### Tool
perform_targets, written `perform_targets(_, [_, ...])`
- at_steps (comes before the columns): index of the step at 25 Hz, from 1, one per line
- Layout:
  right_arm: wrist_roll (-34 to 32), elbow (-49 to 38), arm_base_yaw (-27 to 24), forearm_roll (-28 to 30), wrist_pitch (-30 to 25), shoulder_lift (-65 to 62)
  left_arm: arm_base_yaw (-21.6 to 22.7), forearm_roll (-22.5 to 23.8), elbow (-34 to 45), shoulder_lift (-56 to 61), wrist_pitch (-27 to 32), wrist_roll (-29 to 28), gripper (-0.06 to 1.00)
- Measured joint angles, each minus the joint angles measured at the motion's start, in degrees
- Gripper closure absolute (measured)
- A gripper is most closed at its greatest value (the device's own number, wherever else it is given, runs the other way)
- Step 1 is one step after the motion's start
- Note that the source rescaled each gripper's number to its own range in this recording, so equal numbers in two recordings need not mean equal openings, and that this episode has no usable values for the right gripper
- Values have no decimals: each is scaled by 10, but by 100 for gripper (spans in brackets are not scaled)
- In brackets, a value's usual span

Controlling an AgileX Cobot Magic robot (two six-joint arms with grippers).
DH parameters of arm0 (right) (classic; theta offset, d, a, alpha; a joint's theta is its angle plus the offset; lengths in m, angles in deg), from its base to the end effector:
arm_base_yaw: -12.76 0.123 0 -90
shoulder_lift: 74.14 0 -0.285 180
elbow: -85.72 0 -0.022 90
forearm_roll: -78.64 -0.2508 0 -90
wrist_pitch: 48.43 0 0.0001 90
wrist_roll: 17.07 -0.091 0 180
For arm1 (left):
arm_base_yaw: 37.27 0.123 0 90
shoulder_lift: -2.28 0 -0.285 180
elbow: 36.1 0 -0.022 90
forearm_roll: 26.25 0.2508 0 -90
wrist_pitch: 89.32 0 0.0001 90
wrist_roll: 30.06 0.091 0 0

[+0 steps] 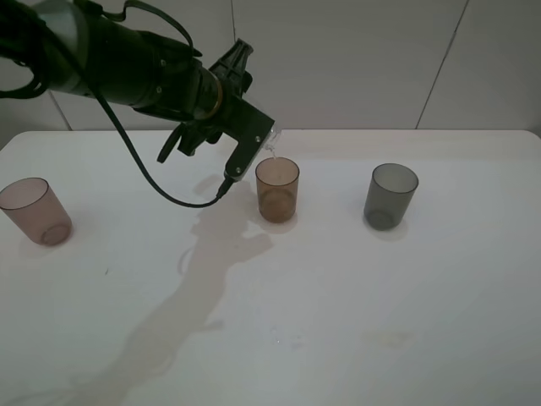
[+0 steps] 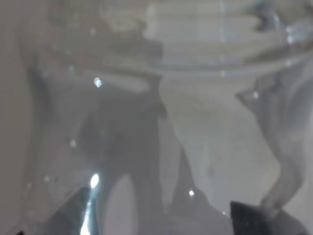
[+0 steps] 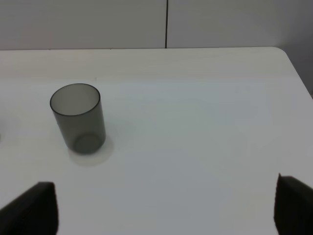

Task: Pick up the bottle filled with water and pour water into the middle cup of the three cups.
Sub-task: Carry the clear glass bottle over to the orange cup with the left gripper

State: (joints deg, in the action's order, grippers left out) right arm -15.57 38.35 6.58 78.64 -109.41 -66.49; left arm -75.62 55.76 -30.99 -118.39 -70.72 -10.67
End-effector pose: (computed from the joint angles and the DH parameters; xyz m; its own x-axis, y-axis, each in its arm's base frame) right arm -0.0078 0.0008 0.2828 -0.4385 0.0212 -0.8985 0.0962 0.9951 -0.0235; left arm 0.3546 -0.2437 0.1857 0.4803 0.8078 0.3418 0.4038 -0.5496 0.7314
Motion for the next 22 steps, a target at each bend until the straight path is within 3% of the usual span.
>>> perform_targets(22, [0,0,0,0,0,0,-8,57,0,0,-3,12,94])
